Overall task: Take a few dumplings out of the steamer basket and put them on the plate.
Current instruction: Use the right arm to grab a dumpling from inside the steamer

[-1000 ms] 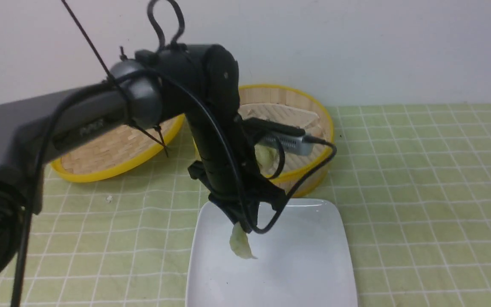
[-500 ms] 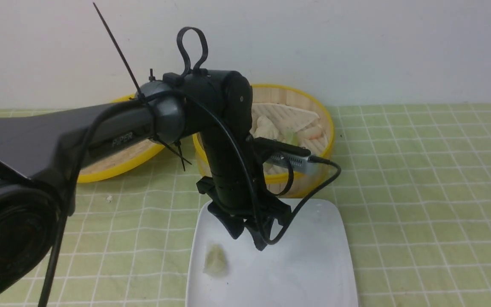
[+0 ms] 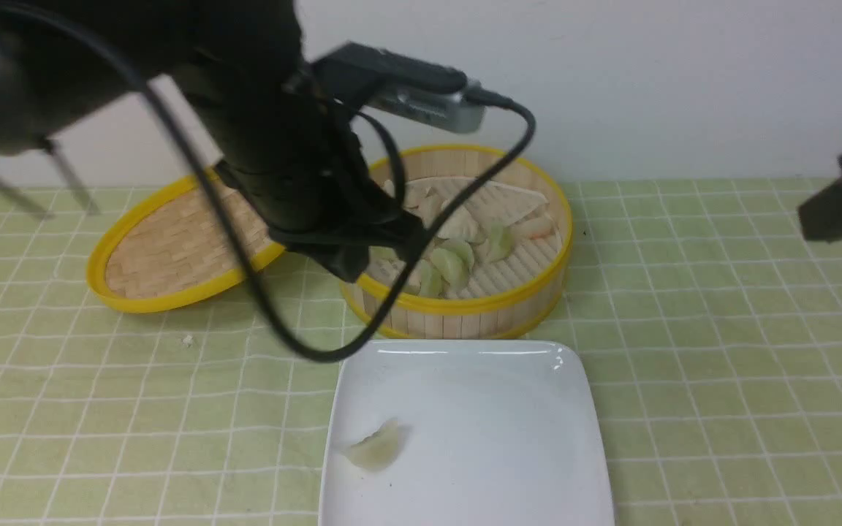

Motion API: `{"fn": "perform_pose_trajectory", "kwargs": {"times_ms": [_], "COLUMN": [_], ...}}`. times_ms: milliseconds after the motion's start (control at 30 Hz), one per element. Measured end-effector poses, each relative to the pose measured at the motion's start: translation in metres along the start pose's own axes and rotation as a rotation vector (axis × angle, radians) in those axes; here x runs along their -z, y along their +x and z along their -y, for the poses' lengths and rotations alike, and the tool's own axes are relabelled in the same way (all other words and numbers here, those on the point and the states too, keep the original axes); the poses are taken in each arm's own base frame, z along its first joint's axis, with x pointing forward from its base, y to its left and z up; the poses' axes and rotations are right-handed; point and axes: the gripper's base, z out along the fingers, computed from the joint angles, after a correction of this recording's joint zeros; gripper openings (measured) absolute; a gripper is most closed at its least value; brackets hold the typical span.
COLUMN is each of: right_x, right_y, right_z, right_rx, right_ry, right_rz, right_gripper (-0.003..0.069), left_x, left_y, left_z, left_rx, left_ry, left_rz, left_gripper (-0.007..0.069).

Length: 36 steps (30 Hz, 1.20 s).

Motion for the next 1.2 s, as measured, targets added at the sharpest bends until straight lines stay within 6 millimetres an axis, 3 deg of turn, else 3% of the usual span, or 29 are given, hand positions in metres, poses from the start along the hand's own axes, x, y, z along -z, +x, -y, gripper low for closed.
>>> {"fn": "perform_pose_trajectory", "kwargs": {"times_ms": [100, 200, 267, 400, 467, 600, 633, 700, 733, 867, 1067, 1200], "right_x": [-0.028, -0.063, -0.078, -0.136, -0.149, -0.204, -0.209, -0.244, -0.247, -0.294, -0.337, -0.351], "right_y": [-0.022, -0.044, -0.052, -0.079, -0.085, -0.102, -0.103, -0.108, -0.108, -0.11, -0.096, -0.09], "right_z": [-0.004, -0.011, -0.013, -0.024, -0.026, -0.03, -0.031, -0.027, -0.027, -0.019, -0.012, -0.008], "right_rx": [0.035, 0.076, 0.08, 0.149, 0.167, 0.199, 0.195, 0.148, 0.148, 0.092, 0.047, 0.037], "right_ry": [-0.003, 0.0, 0.004, 0.027, 0.038, 0.077, 0.079, 0.088, 0.088, 0.092, 0.068, 0.067], "right_rz": [-0.028, -0.042, -0.05, -0.085, -0.086, -0.082, -0.082, -0.079, -0.078, -0.074, -0.126, -0.148], "right_gripper": [0.0008, 0.0036, 0.0053, 0.0156, 0.0187, 0.0328, 0.0341, 0.0414, 0.0418, 0.0454, 0.0447, 0.038], "left_x": [0.039, 0.066, 0.076, 0.109, 0.114, 0.129, 0.129, 0.13, 0.131, 0.128, 0.123, 0.123], "left_y": [0.033, 0.072, 0.088, 0.144, 0.155, 0.193, 0.196, 0.209, 0.21, 0.216, 0.218, 0.219], "left_z": [0.001, 0.003, 0.003, 0.005, 0.005, 0.005, 0.005, 0.004, 0.004, 0.004, 0.003, 0.003], "left_rx": [0.011, 0.036, 0.048, 0.095, 0.099, 0.105, 0.105, 0.12, 0.12, 0.126, 0.127, 0.127], "left_ry": [-0.006, -0.004, -0.003, 0.01, 0.014, 0.028, 0.029, 0.035, 0.035, 0.032, 0.021, 0.019], "left_rz": [0.064, 0.109, 0.133, 0.3, 0.34, 0.495, 0.503, 0.533, 0.534, 0.52, 0.467, 0.453], "left_gripper": [-0.0006, -0.0006, -0.0006, -0.0006, -0.0006, -0.0006, -0.0006, -0.0006, -0.0006, -0.0006, -0.0006, -0.0006]}}
